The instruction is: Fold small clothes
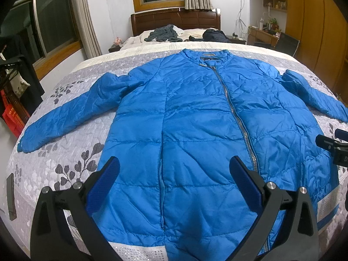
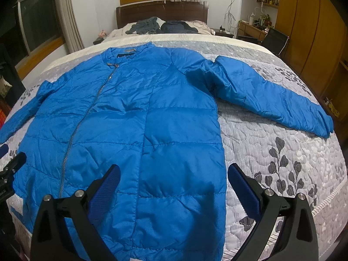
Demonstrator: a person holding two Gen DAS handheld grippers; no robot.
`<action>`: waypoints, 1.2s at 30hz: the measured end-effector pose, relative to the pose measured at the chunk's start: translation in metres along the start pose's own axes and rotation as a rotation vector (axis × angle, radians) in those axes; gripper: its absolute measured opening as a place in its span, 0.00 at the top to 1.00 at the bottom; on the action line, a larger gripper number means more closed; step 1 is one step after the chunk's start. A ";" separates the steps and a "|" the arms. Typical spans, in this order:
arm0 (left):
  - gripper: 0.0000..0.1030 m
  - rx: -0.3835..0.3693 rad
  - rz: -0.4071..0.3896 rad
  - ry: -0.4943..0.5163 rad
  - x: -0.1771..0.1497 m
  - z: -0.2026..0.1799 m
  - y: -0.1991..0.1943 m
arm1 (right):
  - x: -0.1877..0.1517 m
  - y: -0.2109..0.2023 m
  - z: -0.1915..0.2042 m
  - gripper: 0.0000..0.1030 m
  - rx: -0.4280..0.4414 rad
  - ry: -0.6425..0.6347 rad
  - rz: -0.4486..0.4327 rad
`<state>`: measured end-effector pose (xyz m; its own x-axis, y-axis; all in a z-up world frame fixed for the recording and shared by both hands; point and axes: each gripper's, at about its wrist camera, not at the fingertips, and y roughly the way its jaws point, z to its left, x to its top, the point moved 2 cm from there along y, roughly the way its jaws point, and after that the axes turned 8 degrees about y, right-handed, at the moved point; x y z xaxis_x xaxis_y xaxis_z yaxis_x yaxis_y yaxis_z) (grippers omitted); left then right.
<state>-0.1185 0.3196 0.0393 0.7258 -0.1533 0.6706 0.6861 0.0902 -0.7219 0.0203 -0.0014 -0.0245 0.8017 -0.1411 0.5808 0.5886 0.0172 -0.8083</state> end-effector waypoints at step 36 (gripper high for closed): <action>0.03 -0.240 -0.018 0.097 0.117 -0.111 0.052 | 0.077 0.048 -0.425 0.10 -0.118 0.811 0.092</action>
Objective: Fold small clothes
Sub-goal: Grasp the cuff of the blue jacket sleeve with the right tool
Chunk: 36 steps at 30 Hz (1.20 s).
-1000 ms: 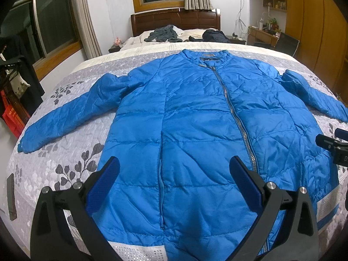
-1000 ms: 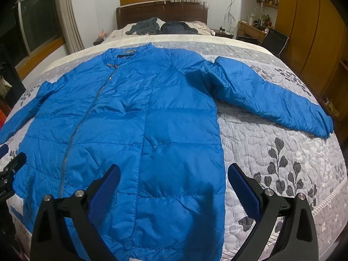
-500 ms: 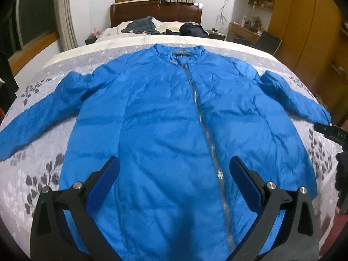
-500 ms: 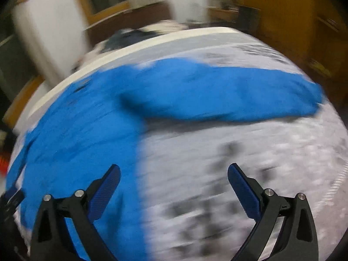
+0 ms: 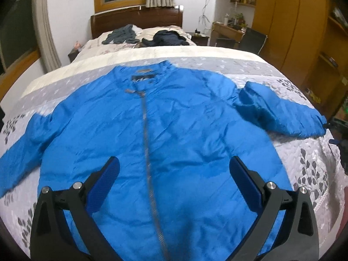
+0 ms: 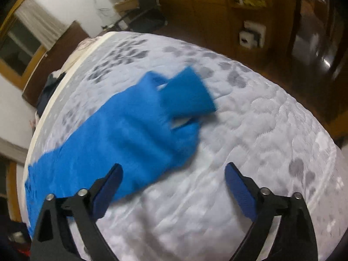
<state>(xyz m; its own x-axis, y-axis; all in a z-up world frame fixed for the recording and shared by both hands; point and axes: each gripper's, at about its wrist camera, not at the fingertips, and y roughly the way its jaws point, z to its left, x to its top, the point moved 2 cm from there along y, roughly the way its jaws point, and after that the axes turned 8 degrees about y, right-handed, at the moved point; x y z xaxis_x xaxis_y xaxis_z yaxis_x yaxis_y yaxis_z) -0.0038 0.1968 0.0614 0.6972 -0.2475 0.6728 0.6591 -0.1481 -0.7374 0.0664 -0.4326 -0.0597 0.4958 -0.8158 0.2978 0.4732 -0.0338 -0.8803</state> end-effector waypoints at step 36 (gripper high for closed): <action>0.03 0.069 -0.014 -0.119 0.004 0.049 0.039 | 0.035 -0.018 0.054 0.73 0.078 -0.080 -0.213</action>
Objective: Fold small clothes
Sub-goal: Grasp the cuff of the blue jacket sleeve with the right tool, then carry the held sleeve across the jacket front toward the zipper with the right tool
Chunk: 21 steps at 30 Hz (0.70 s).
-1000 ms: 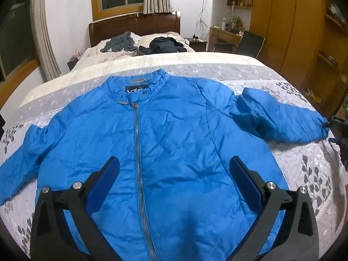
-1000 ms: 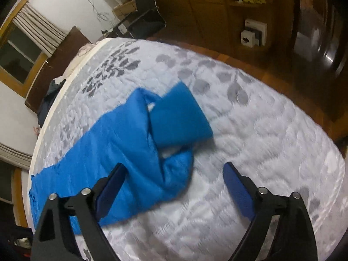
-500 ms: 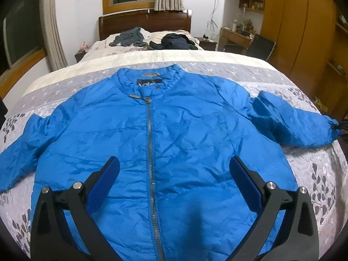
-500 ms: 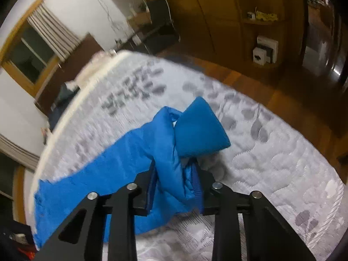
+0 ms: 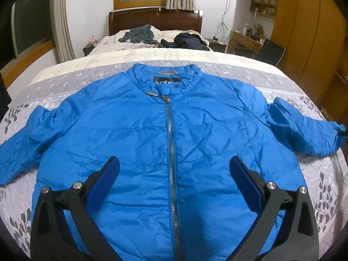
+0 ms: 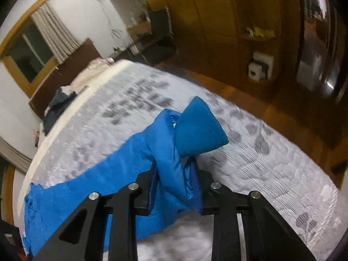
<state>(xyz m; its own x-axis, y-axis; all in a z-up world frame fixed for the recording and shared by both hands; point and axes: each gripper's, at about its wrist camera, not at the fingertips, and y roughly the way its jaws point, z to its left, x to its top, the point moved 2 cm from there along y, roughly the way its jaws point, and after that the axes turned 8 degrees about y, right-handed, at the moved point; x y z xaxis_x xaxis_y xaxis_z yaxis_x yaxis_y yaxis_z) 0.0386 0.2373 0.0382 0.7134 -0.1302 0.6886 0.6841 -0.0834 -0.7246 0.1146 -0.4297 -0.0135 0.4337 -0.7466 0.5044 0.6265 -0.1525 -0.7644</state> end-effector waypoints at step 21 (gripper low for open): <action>0.03 -0.004 0.003 -0.035 0.014 0.040 -0.014 | -0.136 -0.056 0.272 0.73 0.433 -0.431 0.135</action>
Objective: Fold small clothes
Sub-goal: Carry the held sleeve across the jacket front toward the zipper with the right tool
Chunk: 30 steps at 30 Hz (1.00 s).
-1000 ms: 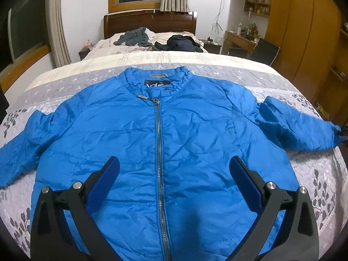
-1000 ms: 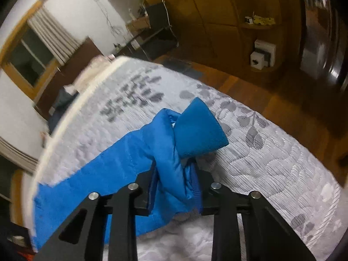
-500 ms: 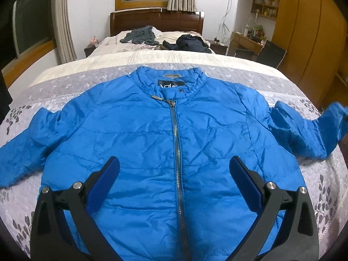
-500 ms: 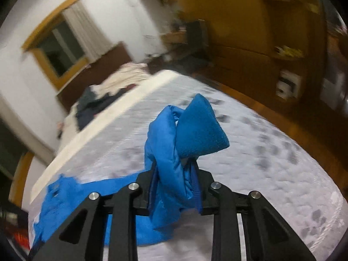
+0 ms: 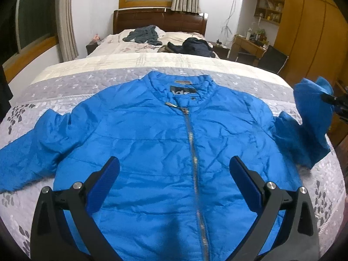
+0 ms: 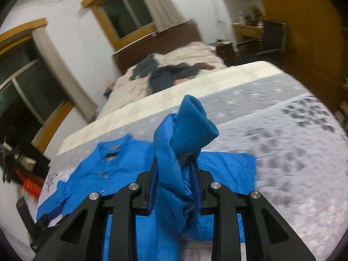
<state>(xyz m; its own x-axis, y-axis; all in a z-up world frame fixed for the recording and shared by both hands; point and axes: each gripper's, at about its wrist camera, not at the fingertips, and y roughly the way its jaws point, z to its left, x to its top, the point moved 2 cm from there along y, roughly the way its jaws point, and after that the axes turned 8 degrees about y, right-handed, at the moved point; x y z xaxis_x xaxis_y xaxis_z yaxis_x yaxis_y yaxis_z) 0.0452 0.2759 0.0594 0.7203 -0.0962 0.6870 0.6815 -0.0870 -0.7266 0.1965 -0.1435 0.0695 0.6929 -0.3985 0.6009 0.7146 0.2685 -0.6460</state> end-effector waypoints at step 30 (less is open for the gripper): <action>0.03 -0.296 0.260 0.024 0.028 -0.084 0.073 | -0.020 0.030 -0.039 0.48 -0.097 0.034 0.040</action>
<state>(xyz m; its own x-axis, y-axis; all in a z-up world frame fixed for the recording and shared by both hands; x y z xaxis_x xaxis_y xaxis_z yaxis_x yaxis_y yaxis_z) 0.1040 0.1833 0.0248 0.8585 -0.1753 0.4818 0.4069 -0.3388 -0.8483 0.1998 -0.1618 0.0199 0.7161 -0.4193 0.5580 0.6722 0.1992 -0.7130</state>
